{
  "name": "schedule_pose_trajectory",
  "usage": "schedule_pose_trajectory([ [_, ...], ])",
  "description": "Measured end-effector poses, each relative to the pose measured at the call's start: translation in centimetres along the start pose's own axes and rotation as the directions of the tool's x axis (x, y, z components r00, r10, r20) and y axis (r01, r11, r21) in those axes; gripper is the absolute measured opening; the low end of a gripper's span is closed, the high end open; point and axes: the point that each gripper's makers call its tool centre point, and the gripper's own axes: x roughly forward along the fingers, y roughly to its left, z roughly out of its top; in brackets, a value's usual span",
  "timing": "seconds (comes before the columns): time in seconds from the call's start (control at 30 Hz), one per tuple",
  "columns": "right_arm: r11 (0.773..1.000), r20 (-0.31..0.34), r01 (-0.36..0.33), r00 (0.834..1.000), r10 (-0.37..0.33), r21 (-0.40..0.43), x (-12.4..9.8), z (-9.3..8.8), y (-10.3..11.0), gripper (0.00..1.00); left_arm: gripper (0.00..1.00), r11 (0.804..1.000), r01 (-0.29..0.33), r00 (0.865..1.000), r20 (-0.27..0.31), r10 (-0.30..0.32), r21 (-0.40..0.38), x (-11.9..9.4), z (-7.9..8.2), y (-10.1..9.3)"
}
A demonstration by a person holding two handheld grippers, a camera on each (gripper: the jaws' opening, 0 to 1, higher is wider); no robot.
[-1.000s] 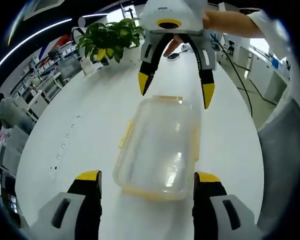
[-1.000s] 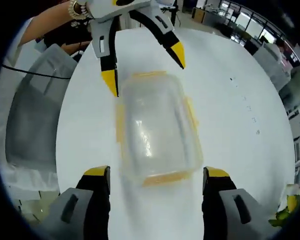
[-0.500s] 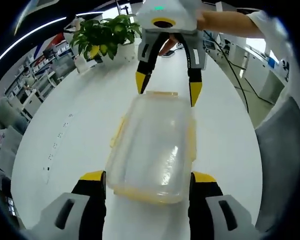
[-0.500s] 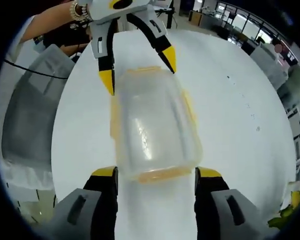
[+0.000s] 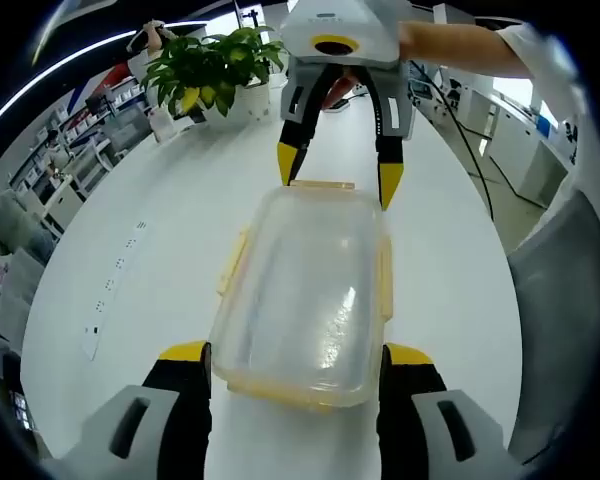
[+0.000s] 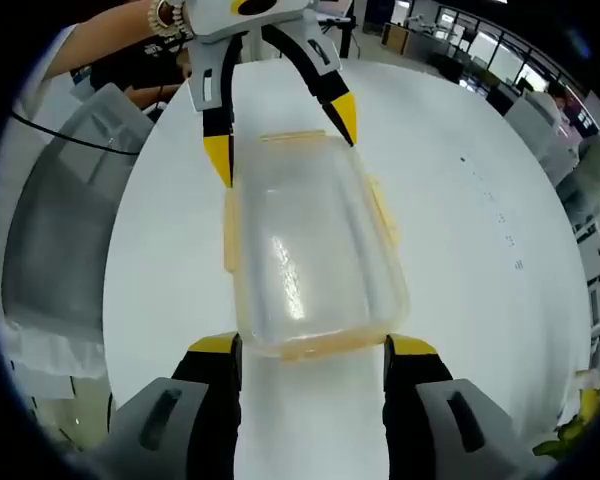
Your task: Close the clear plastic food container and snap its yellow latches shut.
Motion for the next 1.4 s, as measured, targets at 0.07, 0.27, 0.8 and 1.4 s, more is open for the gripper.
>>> schedule_pose_trajectory([
  [0.07, 1.000, 0.004, 0.000, 1.000, 0.000, 0.001, 0.2, 0.5, 0.2, 0.54, 0.64, 1.000, -0.001, 1.000, -0.005, 0.001, 0.001, -0.3, -0.5, 0.0],
  [0.27, 1.000, 0.019, -0.001, 1.000, 0.001, -0.007, 1.3, 2.8, 1.4, 0.54, 0.64, 1.000, -0.015, 1.000, -0.024, 0.015, -0.001, -1.7, -2.7, -0.1],
  [0.8, 0.999, 0.028, -0.024, 0.999, 0.025, -0.042, 4.2, 8.7, 4.3, 0.54, 0.64, 0.999, -0.036, 0.998, -0.060, 0.035, -0.022, -6.2, -8.9, -0.8],
  [1.4, 1.000, 0.015, -0.015, 1.000, 0.015, -0.014, 5.0, 10.9, 3.1, 0.54, 0.64, 1.000, -0.015, 1.000, -0.016, 0.015, -0.009, -6.9, -10.1, 2.0],
])
